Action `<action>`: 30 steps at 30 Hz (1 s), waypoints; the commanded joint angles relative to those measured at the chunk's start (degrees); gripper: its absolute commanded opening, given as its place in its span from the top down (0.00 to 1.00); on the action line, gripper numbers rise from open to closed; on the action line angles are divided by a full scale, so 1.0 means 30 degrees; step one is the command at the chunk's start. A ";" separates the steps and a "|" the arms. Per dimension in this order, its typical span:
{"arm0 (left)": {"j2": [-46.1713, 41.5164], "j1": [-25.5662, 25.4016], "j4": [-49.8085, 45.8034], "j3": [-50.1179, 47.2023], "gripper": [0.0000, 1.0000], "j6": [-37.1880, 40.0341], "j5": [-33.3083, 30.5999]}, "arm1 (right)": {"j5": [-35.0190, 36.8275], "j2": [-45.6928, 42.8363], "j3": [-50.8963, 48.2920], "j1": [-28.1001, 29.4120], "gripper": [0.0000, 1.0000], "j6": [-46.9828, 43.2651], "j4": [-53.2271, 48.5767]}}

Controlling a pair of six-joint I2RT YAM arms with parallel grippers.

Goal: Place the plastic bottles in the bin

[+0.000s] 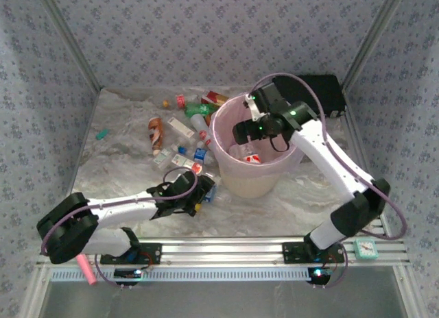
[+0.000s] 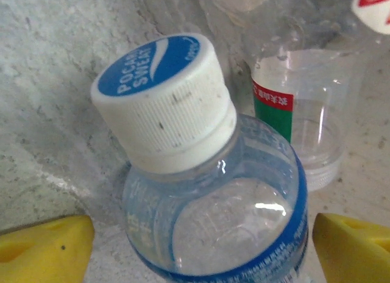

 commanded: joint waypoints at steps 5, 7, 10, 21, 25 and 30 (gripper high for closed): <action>0.0230 -0.0180 0.0118 0.0638 0.26 -0.0482 -0.0932 | -0.2617 -0.2789 0.1214 0.0122 0.08 -0.0266 -0.0691; -0.0058 -0.0188 -0.0676 0.1028 0.31 0.0081 -0.1150 | -0.2798 -0.3075 0.1449 0.0115 0.08 -0.0280 -0.0749; -0.0897 -0.0188 -0.2561 0.1783 0.38 0.1010 -0.1789 | -0.3329 -0.3233 0.1777 -0.0002 0.08 -0.0307 -0.0607; -0.5576 0.0105 -0.8465 0.4852 0.40 0.6668 -0.5336 | -0.7045 -0.1903 0.4311 0.0242 0.09 0.0451 0.0763; -0.7930 0.1361 -0.6381 0.5738 0.35 1.2512 -0.5061 | -0.8083 -0.0674 0.5607 0.0713 0.08 0.1161 0.0921; -0.9330 0.3309 -0.5360 0.8122 0.35 1.8457 -0.1645 | -0.9230 0.1123 0.7336 0.1763 0.08 0.1677 0.1201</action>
